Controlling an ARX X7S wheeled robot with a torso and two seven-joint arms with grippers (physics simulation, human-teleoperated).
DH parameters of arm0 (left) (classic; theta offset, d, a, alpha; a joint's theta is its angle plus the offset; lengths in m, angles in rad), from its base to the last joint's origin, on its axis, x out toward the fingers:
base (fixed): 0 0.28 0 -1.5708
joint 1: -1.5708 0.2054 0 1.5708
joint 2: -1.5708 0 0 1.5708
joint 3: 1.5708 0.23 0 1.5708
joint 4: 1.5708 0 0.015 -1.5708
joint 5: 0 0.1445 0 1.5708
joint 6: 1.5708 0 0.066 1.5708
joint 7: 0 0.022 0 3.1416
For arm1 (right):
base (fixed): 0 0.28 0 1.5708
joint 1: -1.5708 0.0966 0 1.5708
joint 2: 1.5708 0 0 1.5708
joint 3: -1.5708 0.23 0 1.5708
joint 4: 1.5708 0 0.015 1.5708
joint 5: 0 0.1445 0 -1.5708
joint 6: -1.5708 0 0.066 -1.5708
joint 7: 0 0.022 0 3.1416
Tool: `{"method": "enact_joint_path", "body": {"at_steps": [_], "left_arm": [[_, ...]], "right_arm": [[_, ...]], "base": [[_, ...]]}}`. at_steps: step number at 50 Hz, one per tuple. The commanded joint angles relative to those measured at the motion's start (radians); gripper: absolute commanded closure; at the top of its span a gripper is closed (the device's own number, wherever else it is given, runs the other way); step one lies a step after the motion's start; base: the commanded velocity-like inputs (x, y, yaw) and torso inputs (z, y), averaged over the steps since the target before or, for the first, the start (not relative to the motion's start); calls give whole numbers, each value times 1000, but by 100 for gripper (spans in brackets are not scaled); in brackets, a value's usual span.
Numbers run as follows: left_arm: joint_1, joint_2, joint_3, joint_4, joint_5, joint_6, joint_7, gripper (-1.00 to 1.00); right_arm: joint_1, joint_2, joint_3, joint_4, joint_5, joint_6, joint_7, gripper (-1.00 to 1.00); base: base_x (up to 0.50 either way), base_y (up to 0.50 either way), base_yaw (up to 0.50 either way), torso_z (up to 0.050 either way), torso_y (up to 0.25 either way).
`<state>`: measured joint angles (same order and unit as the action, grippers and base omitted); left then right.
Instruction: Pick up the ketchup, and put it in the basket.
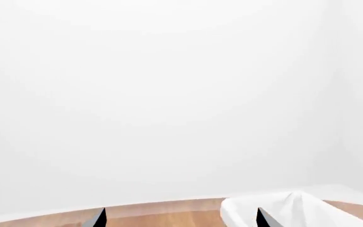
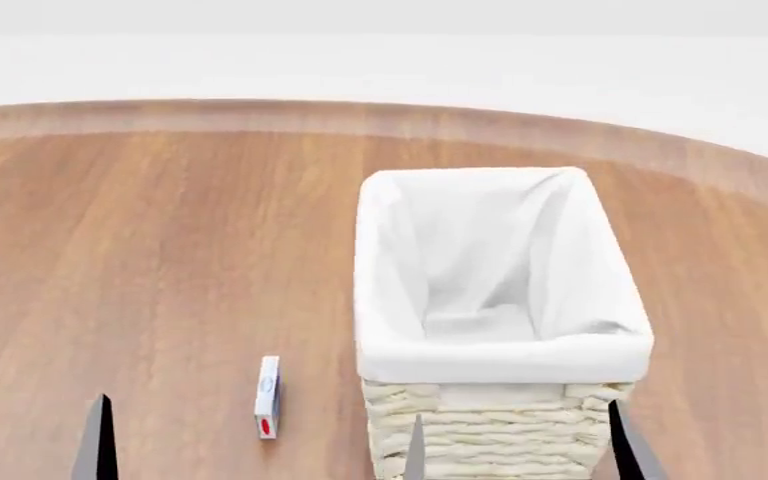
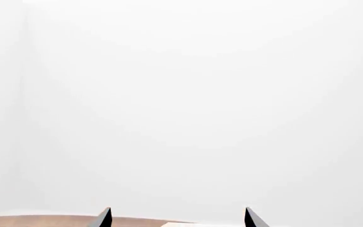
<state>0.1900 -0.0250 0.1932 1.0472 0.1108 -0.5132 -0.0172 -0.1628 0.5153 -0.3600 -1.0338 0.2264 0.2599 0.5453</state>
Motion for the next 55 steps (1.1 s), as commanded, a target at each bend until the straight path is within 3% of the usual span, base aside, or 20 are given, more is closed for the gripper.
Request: {"method": "enact_joint_path", "body": {"at_steps": [1, 55], "left_arm": [[-1, 24, -32, 0, 12, 40, 26, -100], [8, 22, -66, 0, -59, 43, 41, -100]], "right_arm": [[10, -12, 16, 17, -13, -24, -20, -100], [41, 24, -39, 28, -7, -25, 20, -100]], "base": [[0, 0, 0, 0, 0], [0, 0, 0, 46, 0]]}}
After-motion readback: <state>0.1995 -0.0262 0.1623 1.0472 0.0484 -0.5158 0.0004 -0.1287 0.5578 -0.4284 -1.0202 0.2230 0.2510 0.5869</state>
